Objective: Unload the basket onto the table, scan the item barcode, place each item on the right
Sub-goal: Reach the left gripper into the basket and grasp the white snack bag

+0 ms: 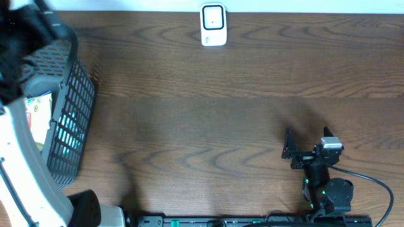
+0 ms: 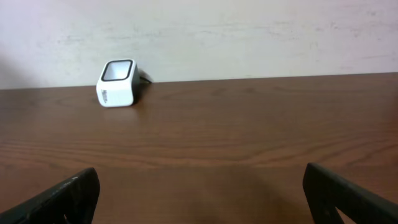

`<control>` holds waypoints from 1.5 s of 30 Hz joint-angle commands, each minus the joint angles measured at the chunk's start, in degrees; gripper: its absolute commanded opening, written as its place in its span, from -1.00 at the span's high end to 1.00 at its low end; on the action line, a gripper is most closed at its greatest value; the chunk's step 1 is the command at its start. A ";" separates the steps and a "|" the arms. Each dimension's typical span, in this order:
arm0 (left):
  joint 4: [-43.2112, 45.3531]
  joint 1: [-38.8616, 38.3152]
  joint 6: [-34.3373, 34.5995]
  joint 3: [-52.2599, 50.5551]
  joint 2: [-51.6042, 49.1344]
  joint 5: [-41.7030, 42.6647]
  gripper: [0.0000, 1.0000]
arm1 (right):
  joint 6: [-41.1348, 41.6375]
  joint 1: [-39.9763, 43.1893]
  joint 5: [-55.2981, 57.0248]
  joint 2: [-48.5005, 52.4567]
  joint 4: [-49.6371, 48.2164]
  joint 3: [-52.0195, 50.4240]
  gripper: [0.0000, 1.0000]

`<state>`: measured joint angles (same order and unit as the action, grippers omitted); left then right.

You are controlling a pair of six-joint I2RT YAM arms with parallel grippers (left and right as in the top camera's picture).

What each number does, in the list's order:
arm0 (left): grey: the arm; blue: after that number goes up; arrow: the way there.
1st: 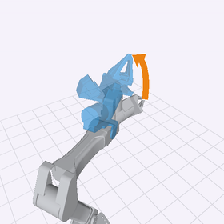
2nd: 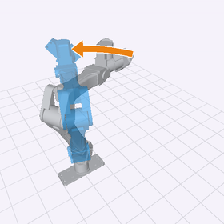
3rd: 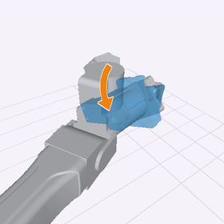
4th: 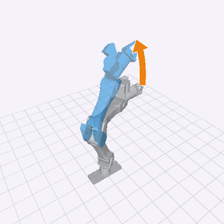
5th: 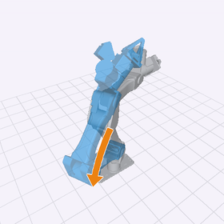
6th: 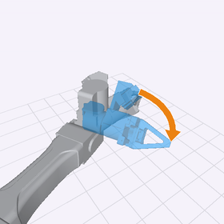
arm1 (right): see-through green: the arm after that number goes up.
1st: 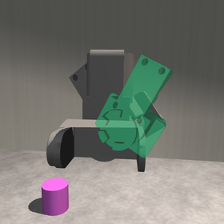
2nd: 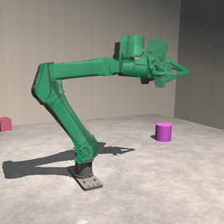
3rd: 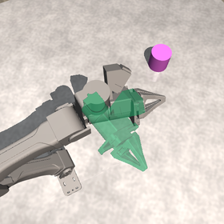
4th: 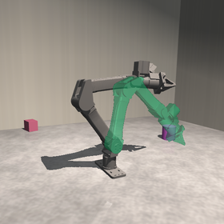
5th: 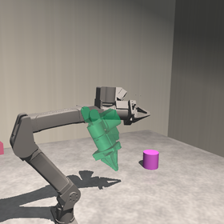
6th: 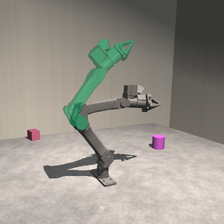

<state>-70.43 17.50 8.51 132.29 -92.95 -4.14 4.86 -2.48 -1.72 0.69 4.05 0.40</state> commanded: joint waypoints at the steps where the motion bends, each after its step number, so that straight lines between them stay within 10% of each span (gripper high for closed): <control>1: -0.24 5.51 -1.18 -0.13 -1.53 -9.62 -0.95 | -0.87 0.02 0.04 -0.31 0.22 -0.09 -0.99; 22: -6.38 12.76 -10.43 -10.54 -9.44 -12.46 -0.95 | -0.87 0.02 0.04 -0.31 0.24 -0.09 -0.99; 45: 12.81 12.98 -30.77 -35.63 -16.76 -13.14 -0.96 | -0.87 0.02 0.04 -0.31 0.24 -0.09 -0.99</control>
<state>-58.67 30.02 -17.37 99.04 -107.11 -16.71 4.86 -2.48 -1.72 0.69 4.05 0.40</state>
